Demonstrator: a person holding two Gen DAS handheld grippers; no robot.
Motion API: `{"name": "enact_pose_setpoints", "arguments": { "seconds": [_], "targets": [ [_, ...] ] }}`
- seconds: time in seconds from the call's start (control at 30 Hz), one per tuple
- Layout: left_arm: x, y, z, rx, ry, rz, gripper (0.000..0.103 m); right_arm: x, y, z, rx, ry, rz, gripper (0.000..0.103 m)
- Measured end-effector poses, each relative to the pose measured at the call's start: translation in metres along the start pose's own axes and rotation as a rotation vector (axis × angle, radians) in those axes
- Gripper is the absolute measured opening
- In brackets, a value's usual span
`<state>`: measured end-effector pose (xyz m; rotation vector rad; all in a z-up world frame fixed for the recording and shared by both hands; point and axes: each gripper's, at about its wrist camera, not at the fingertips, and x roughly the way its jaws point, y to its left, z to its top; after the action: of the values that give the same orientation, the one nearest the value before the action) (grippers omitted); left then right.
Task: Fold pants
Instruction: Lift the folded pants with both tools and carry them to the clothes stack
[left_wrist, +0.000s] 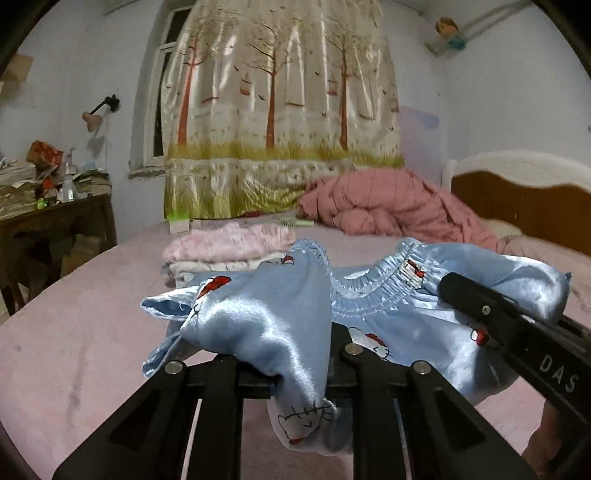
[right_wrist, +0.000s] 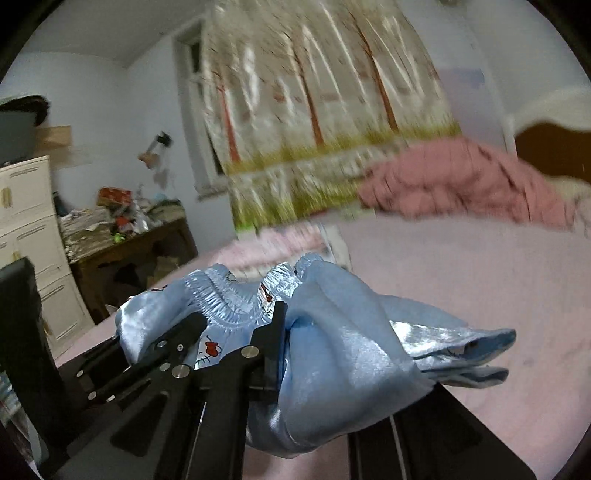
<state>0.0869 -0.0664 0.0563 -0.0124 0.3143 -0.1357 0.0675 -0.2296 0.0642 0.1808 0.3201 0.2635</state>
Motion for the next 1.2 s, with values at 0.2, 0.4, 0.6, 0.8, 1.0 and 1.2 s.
{"name": "enact_pose_setpoints", "arguments": {
  "seconds": [0.2,0.4,0.6,0.8,1.0,1.2],
  "targets": [
    [-0.02,0.011,0.033,0.029,-0.052,0.042,0.017,-0.018,0.023,0.029,-0.047,-0.067,0.039,0.01],
    [-0.023,0.021,0.056,0.045,-0.095,0.063,0.018,-0.016,0.04,0.053,-0.077,-0.111,0.055,0.01],
    [-0.012,0.036,0.079,0.061,-0.142,0.076,0.019,0.002,0.054,0.08,-0.134,-0.16,0.07,0.01],
    [0.037,0.055,0.129,0.078,-0.165,0.055,0.019,0.053,0.07,0.128,-0.189,-0.232,0.053,0.01],
    [0.116,0.078,0.165,0.117,-0.201,0.076,0.019,0.147,0.07,0.178,-0.201,-0.238,0.088,0.01],
    [0.191,0.107,0.17,0.158,-0.226,0.107,0.021,0.248,0.063,0.193,-0.167,-0.248,0.096,0.01]
  ]
}}
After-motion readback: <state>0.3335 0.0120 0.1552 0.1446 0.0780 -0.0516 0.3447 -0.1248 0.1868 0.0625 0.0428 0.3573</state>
